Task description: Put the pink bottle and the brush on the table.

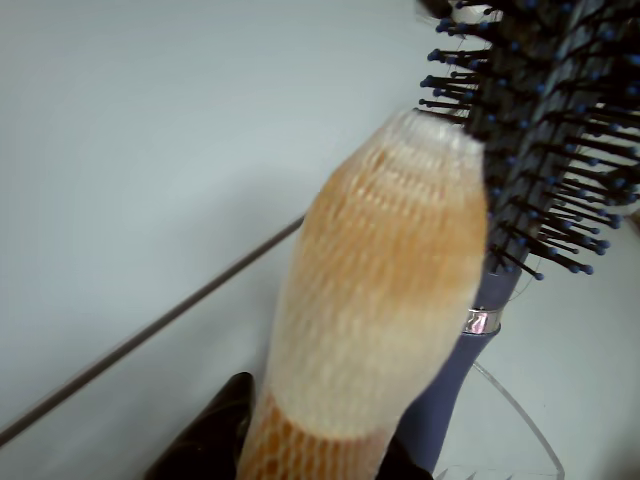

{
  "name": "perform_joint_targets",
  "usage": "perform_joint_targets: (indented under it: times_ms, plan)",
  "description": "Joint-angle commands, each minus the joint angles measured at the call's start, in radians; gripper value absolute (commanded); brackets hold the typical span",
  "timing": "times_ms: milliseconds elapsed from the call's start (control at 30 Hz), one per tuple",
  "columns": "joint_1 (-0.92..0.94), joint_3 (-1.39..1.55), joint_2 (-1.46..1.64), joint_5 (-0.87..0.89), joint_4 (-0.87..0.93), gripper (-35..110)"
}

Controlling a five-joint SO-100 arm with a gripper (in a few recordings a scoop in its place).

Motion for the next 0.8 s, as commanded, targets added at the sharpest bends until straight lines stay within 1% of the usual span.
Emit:
perform_joint_targets:
  times_ms: [0, 533, 767]
  plan:
    - [-0.008, -0.023, 0.032, -0.011, 0.008, 4]
    - [-0.008, -0.014, 0.064, 0.012, 0.028, 0]
    - [-0.008, -0.026, 0.117, 0.04, 0.115, 0]
